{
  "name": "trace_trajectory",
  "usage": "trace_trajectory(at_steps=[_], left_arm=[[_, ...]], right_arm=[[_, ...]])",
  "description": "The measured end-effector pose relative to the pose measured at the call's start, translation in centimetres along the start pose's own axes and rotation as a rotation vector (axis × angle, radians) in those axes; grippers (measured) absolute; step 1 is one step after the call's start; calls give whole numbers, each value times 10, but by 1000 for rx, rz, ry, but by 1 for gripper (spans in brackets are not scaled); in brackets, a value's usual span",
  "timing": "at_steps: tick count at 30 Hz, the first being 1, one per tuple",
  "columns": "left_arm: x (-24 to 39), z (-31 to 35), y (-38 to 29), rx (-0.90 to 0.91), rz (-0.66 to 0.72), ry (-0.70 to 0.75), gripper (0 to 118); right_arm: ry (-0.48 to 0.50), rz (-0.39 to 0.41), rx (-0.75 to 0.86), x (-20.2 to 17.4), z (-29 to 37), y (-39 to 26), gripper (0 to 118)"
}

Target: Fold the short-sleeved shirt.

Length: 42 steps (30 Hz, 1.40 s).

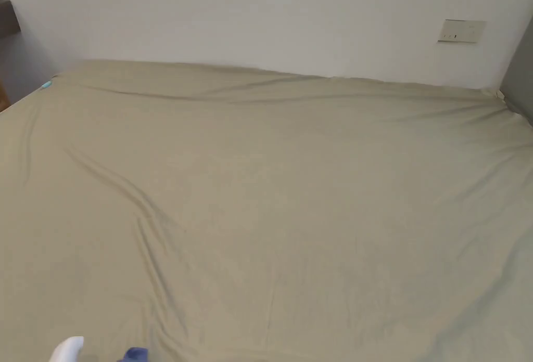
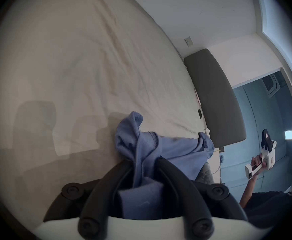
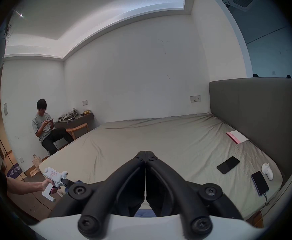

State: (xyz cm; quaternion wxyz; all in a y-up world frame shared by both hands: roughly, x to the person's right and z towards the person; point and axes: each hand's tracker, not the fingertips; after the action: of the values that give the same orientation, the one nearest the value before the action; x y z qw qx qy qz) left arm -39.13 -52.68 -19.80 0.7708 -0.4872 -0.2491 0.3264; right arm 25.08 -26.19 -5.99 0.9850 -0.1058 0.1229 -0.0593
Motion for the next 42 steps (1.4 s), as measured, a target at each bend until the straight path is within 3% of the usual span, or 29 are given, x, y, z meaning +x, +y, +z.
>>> trace_trajectory(at_steps=[4,8,17,23,27,29,36,37,38,40,41,42], left_arm=[[-14,20,8,61,-95,147,11],[-11,49,13,58,-61,209,11],[22,134,23,139,-58,680,11],[113,127,27,147,-160,573,11],[173,83,25,46,-272,380,11],[193,48,24,-14,-316,355,11],[181,-84,12,-209,-321,364,11],[176,-99,8,-220,-300,393,14],[172,-110,6,-226,-303,405,25],[165,-122,2,-230,-288,413,80],[164,-120,2,-232,-259,381,93],[165,-112,3,-212,-222,335,95]], right_arm=[[-48,-23,43,2,5,-5,2],[-52,-52,70,10,11,-4,3],[-58,-82,47,16,8,-14,2],[-39,-72,37,11,5,-18,2],[-21,-71,36,6,8,-21,2],[-13,-74,33,3,10,-22,2],[-14,-113,11,6,16,-33,2],[-21,-116,8,7,17,-34,3],[-26,-118,5,7,18,-34,2],[-33,-119,7,10,22,-34,3],[-35,-118,8,11,24,-34,3],[-27,-109,13,14,27,-34,3]])
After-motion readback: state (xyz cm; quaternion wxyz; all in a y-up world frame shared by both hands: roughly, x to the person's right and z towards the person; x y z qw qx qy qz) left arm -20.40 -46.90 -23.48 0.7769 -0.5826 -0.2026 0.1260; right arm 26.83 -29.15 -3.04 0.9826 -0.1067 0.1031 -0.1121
